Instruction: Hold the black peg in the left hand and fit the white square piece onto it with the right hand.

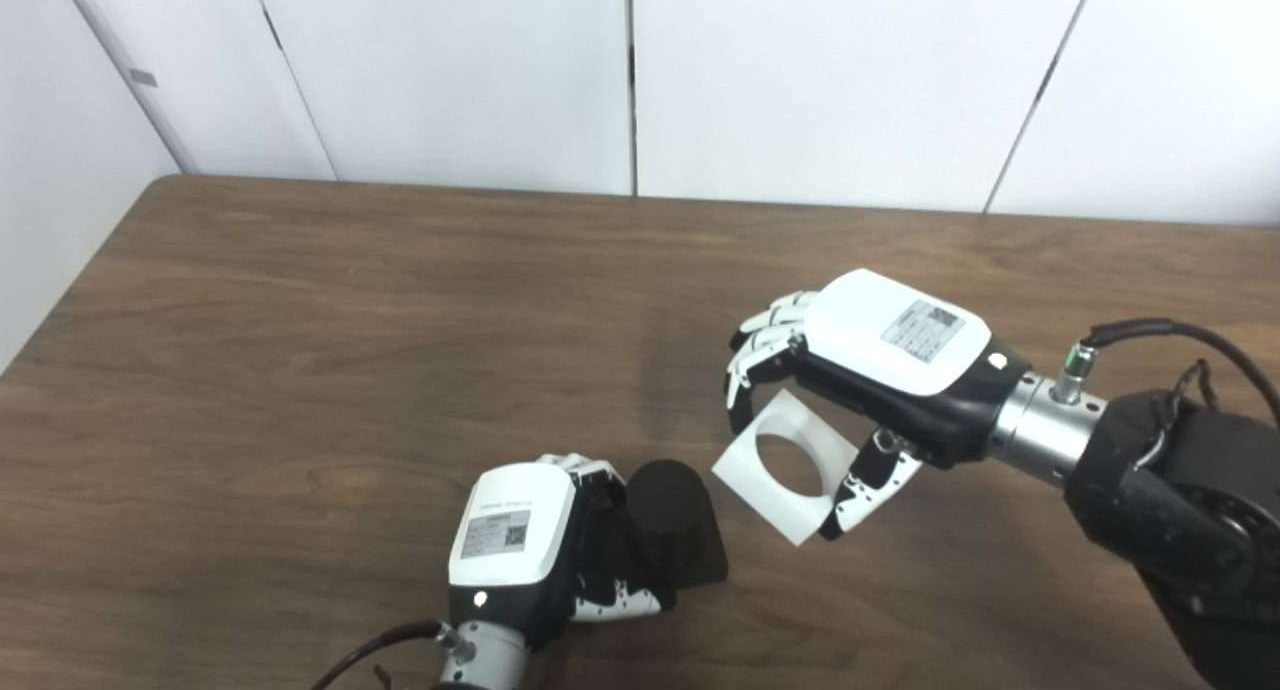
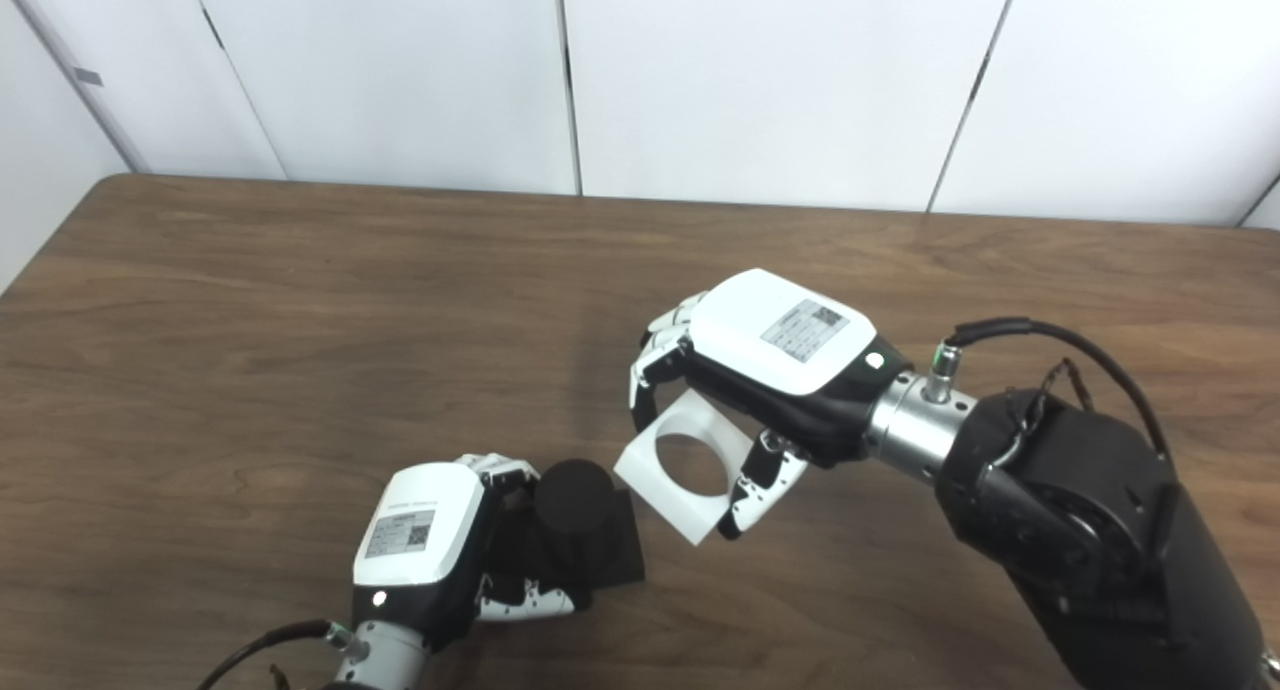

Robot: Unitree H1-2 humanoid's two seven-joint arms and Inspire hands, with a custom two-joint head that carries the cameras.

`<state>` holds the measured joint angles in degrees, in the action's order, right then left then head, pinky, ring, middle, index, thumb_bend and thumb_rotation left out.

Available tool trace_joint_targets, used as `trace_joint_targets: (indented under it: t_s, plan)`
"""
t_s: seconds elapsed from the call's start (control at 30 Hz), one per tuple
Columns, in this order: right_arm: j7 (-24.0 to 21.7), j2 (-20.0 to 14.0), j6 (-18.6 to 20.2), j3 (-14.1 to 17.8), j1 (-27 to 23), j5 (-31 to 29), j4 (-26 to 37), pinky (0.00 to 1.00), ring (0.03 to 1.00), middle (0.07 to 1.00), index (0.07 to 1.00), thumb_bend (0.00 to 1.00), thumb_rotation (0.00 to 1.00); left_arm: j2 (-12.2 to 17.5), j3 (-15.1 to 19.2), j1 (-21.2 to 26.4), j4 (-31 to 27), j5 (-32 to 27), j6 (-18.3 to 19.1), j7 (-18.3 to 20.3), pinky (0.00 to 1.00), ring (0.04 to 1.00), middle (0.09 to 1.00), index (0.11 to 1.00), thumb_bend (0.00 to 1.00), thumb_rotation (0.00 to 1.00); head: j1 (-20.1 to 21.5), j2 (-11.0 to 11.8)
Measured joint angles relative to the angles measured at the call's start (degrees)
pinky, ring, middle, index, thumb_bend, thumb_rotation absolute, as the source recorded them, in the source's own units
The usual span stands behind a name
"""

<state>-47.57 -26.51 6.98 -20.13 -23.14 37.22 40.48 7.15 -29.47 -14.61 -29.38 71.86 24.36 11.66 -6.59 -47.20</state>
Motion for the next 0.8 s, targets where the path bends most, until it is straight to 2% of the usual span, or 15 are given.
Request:
trace_joint_targets:
  t_s: [0.37,0.8]
  plan:
    - [0.01,3.81,-1.03,-1.42,-0.06,0.54,-1.37,0.83,0.825,0.695,0.482,0.52,0.13,-0.48,-0.59,1.02,0.38,0.02,0.91,0.65,0.69,0.769,0.724,0.484,0.52,0.05,-0.44,0.09]
    - [0.71,6.13,-3.89,-2.99,1.38,2.23,-5.24,0.84,0.822,0.693,0.482,0.52,0.13,-0.95,-1.11,1.84,1.11,-0.01,1.26,0.64,0.69,0.773,0.724,0.484,0.52,0.05,-1.05,0.18]
